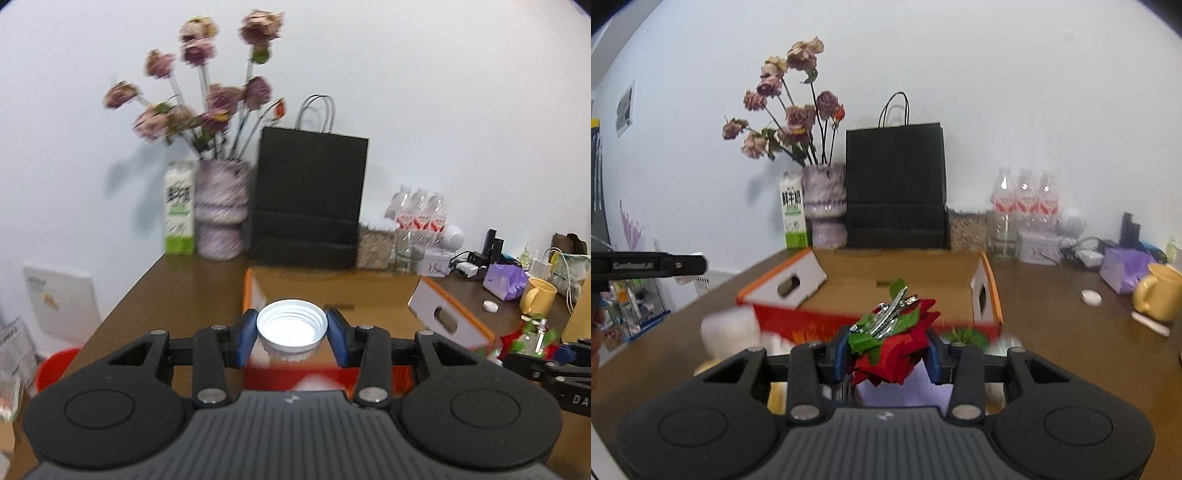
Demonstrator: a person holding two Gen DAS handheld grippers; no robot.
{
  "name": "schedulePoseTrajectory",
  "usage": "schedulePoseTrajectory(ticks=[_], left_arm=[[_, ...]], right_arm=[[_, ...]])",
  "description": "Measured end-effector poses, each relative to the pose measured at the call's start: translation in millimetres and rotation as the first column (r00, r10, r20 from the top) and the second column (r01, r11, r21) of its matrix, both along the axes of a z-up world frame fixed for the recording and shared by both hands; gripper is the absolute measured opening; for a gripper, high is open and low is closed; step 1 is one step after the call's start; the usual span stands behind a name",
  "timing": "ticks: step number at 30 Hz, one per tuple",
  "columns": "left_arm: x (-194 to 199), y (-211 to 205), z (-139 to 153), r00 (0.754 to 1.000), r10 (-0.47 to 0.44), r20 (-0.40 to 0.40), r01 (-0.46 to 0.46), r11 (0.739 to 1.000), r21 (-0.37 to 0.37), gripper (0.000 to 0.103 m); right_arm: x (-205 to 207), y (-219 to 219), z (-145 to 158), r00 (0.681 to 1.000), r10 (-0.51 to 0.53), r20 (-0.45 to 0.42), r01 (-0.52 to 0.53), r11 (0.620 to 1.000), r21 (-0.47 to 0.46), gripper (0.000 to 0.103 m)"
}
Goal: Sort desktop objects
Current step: 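Carry the cap and rose into the cardboard box and open both tools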
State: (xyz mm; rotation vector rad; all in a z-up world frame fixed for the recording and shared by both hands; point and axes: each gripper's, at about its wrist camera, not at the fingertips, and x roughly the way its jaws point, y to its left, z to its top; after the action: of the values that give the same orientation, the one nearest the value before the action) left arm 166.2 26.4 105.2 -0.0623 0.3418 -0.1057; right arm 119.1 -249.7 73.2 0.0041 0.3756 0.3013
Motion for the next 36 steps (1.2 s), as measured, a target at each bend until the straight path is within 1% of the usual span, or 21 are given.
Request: schedulePoseTrajectory(ticks=[3, 6, 10, 13, 16, 19, 23, 25, 29, 31, 32, 33, 34, 35, 36], left_arm=[[38.5, -14.9, 16.0, 0.999, -0.034, -0.025, 0.035, 0.999, 0.019, 0.041], [80.2, -26.2, 23.0, 0.993, -0.055, -0.104, 0.058, 0.998, 0.024, 0.041], [136.0, -38.4, 19.3, 0.972, -0.051, -0.23, 0.061, 0.997, 0.037, 0.041], [176.2, -41.9, 9.4, 0.951, -0.018, -0.31, 0.041, 0.997, 0.068, 0.041], [211.6, -48.1, -4.5, 0.923, -0.006, -0.385, 0.054, 0.992, 0.116, 0.041], [240.2, -51.9, -20.8, 0.897, 0.041, -0.441, 0.037, 0.985, 0.166, 0.041], [264.5, -56.5, -43.2, 0.861, 0.068, -0.503, 0.029, 0.983, 0.182, 0.041], [272.4, -58.7, -53.5, 0.841, 0.064, -0.537, 0.047, 0.98, 0.191, 0.041], [277.2, -60.2, -63.3, 0.829, 0.072, -0.554, 0.051, 0.978, 0.202, 0.041], [278.3, -61.6, -66.0, 0.823, 0.08, -0.562, 0.054, 0.974, 0.218, 0.046], [278.9, -62.2, -67.5, 0.816, 0.088, -0.572, 0.057, 0.971, 0.231, 0.057], [280.1, -62.8, -68.6, 0.811, 0.093, -0.578, 0.06, 0.969, 0.24, 0.069], [279.8, -64.3, -68.5, 0.812, 0.096, -0.576, 0.061, 0.967, 0.248, 0.076], [278.1, -64.6, -66.8, 0.818, 0.095, -0.568, 0.062, 0.966, 0.251, 0.085], [276.3, -65.3, -64.3, 0.827, 0.091, -0.555, 0.061, 0.966, 0.249, 0.089]], right_arm=[[34.0, 7.5, 18.2, 1.0, -0.009, 0.009, 0.009, 1.0, -0.016, 0.038], [74.5, 14.0, 35.0, 1.0, 0.0, -0.014, 0.0, 1.0, -0.021, 0.038], [134.8, 19.8, 48.9, 0.997, -0.01, -0.073, 0.006, 0.999, -0.05, 0.038], [186.0, 25.0, 48.1, 0.988, -0.037, -0.152, 0.025, 0.996, -0.083, 0.038], [235.1, 30.7, 36.0, 0.968, -0.066, -0.243, 0.041, 0.993, -0.107, 0.038], [273.8, 37.3, 15.1, 0.941, -0.083, -0.327, 0.041, 0.99, -0.135, 0.038], [310.0, 44.4, -19.1, 0.909, -0.104, -0.404, 0.033, 0.983, -0.179, 0.038], [319.0, 45.2, -33.7, 0.891, -0.122, -0.438, 0.042, 0.981, -0.188, 0.038], [327.1, 44.1, -53.1, 0.856, -0.147, -0.495, 0.053, 0.978, -0.201, 0.039], [328.1, 45.8, -58.1, 0.843, -0.158, -0.513, 0.051, 0.975, -0.217, 0.041], [329.1, 46.0, -59.3, 0.84, -0.161, -0.519, 0.05, 0.974, -0.221, 0.044], [329.1, 46.1, -59.6, 0.838, -0.162, -0.52, 0.049, 0.973, -0.224, 0.062], [328.3, 46.8, -59.5, 0.839, -0.151, -0.522, 0.039, 0.975, -0.221, 0.075], [326.7, 48.0, -59.2, 0.842, -0.143, -0.521, 0.029, 0.975, -0.221, 0.082], [324.7, 49.7, -58.1, 0.847, -0.14, -0.514, 0.023, 0.974, -0.227, 0.088]])
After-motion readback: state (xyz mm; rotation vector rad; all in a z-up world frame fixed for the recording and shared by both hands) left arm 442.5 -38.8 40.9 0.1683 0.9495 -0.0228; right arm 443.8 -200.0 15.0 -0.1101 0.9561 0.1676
